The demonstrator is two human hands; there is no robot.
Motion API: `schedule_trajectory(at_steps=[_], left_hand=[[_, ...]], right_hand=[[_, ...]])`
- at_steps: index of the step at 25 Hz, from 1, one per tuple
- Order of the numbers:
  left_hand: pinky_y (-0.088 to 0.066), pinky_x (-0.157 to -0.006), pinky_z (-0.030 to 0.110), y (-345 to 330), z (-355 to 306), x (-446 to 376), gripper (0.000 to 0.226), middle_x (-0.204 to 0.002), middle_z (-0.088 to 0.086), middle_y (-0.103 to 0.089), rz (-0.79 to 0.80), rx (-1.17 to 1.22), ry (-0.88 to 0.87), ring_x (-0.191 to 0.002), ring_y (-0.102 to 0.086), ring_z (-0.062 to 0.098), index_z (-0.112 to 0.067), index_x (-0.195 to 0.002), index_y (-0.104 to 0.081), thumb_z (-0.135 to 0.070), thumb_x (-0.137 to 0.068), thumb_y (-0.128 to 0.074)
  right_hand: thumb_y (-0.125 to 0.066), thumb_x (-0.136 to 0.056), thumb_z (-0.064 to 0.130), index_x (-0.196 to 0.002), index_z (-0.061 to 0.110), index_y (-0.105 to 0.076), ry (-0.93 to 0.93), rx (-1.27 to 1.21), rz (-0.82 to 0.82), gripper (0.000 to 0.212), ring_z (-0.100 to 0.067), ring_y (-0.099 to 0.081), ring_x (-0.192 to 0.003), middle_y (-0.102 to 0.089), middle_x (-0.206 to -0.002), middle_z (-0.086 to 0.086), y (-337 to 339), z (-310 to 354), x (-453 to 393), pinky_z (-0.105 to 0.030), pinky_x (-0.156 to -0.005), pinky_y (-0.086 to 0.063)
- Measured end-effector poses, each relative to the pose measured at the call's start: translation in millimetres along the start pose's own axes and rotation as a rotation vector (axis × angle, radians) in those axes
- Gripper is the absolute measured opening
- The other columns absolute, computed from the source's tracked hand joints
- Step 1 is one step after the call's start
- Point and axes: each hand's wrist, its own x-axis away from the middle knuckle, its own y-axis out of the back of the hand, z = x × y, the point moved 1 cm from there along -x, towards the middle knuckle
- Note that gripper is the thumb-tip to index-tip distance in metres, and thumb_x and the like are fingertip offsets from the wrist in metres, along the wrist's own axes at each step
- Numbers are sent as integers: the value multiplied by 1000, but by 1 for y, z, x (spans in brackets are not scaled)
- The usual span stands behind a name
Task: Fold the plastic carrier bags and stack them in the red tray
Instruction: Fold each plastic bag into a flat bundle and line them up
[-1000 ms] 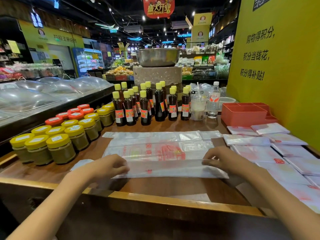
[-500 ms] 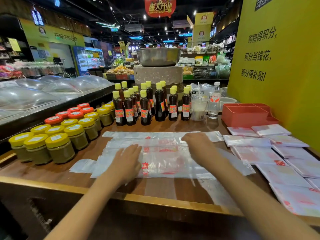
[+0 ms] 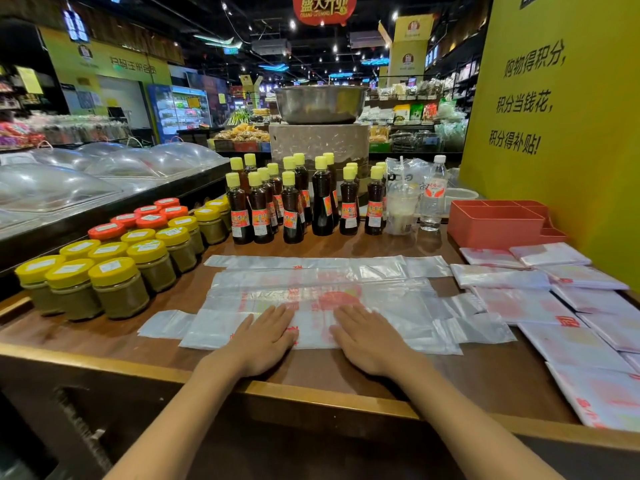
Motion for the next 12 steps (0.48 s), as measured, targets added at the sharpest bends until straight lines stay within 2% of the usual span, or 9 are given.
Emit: schedule_trajectory(at_steps=[5, 8, 10, 12], left_hand=[[3, -124, 42, 7, 43, 11, 69, -167, -4, 8, -8, -10, 100, -153, 9, 13, -28, -160, 1, -60, -102, -20], [0, -125, 42, 6, 46, 16, 91, -167, -5, 6, -25, 12, 97, -153, 6, 13, -27, -160, -1, -80, -88, -22], [-5, -125, 43, 8, 43, 19, 114, -167, -6, 0, -66, 64, 84, -154, -1, 14, -28, -160, -9, -96, -69, -22], [-12, -125, 41, 11, 41, 23, 116, -166, -7, -12, -133, 113, 51, -152, -13, 15, -30, -158, -20, -97, -65, -33]], right_hand=[[-15, -108, 47, -161, 16, -4, -258, 47, 0, 63, -19, 1, -155, 3, -169, -3, 18, -83, 20, -41, -125, -2], [-17, -107, 47, -161, 13, -7, -350, 20, -75, 64, -20, -1, -155, -2, -169, -4, 16, -92, 24, -44, -126, -2], [-23, -105, 50, -160, 14, -14, -367, 17, -167, 66, -19, -3, -155, -7, -169, -3, 17, -89, 22, -48, -125, 1], [-37, -100, 58, -158, 22, -24, -248, -17, -262, 69, -16, -6, -155, -13, -168, 2, 22, -85, 25, -47, -124, 0]])
